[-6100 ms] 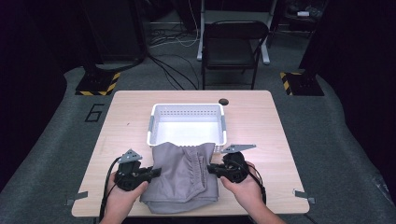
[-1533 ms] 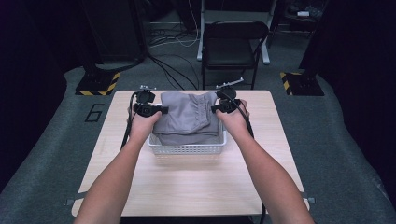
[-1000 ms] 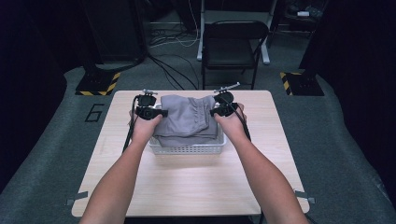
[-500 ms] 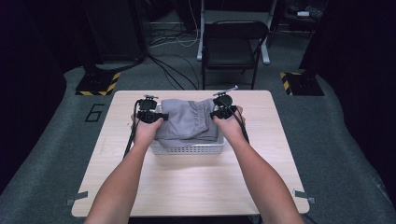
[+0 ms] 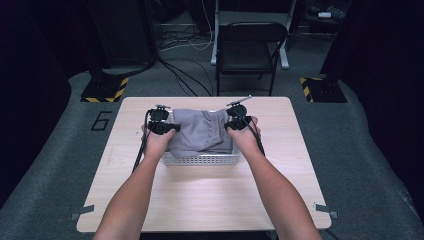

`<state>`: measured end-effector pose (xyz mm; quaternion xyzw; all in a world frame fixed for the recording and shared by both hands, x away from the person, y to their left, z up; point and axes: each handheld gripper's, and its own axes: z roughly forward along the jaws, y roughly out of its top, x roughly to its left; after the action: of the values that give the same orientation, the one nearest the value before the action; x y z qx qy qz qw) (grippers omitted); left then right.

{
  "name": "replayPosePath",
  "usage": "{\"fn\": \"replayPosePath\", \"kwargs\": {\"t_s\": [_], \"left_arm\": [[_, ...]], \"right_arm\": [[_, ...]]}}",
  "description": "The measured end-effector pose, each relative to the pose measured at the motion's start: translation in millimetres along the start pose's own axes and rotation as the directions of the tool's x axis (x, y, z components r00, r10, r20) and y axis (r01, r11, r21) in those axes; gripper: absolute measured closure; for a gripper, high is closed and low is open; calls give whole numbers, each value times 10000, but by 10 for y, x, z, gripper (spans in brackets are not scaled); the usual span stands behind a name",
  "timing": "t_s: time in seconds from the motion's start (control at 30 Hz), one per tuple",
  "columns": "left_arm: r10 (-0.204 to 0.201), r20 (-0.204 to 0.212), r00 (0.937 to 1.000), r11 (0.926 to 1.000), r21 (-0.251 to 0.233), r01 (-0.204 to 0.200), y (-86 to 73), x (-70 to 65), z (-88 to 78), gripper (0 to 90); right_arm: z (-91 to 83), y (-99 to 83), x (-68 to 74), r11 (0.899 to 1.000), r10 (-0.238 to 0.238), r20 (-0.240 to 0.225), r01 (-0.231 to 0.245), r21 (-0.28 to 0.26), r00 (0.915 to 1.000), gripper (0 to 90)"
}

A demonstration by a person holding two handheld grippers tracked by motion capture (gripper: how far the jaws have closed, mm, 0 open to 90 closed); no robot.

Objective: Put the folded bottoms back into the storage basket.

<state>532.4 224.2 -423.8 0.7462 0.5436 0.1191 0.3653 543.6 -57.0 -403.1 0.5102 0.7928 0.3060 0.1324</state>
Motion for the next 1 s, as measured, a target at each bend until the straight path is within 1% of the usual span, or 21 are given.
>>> {"fn": "replayPosePath", "kwargs": {"t_s": [0.1,0.17,0.2,0.27,0.3,0.4,0.47,0.5,0.53,0.57,0.6,0.63,0.77,1.0], "left_arm": [[-44,-22,10000,10000,-45,43,-25,5,16,792],[-1,-42,10000,10000,-24,1,-34,9,26,794],[-2,-10,10000,10000,15,2,-43,9,22,796],[-102,22,9999,9999,-4,102,-59,13,28,799],[-126,38,9999,9999,27,125,-71,19,35,800],[-72,10,10000,9999,151,72,-106,34,52,807],[-117,-9,9999,9998,168,117,-123,36,61,811],[-165,8,9999,9997,190,165,-125,36,62,814],[-132,2,9999,9997,186,132,-125,38,68,815],[-110,6,9999,9998,170,110,-124,39,71,817],[-159,3,9999,9997,174,159,-127,32,72,817],[-120,-6,9999,9997,190,120,-127,34,75,818],[-204,-58,9998,9996,183,205,-141,28,101,818],[-103,-95,9999,9992,388,107,-156,10,130,818]], "right_arm": [[21,-12,-2,10000,-9,33,9,28,10000,854],[34,-18,-1,10000,-19,-15,20,53,10000,854],[44,-24,5,10000,4,31,-4,30,10000,854],[57,-35,8,10000,-2,36,2,63,10000,854],[65,-40,5,9999,-46,-24,47,106,10000,854],[89,-60,9,9999,40,19,-41,138,10000,854],[100,-69,14,9999,-12,26,12,135,10000,855],[105,-75,19,9999,-58,33,58,104,10000,854],[106,-76,24,9998,-70,-17,71,160,10000,854],[114,-81,35,9999,-55,63,54,155,10000,855],[117,-83,38,9999,-70,72,69,133,10000,854],[125,-84,41,9998,-132,26,131,143,9999,855],[140,-92,51,9998,-99,112,98,145,9999,855],[175,-118,47,9997,-134,109,131,226,9999,855]]}}
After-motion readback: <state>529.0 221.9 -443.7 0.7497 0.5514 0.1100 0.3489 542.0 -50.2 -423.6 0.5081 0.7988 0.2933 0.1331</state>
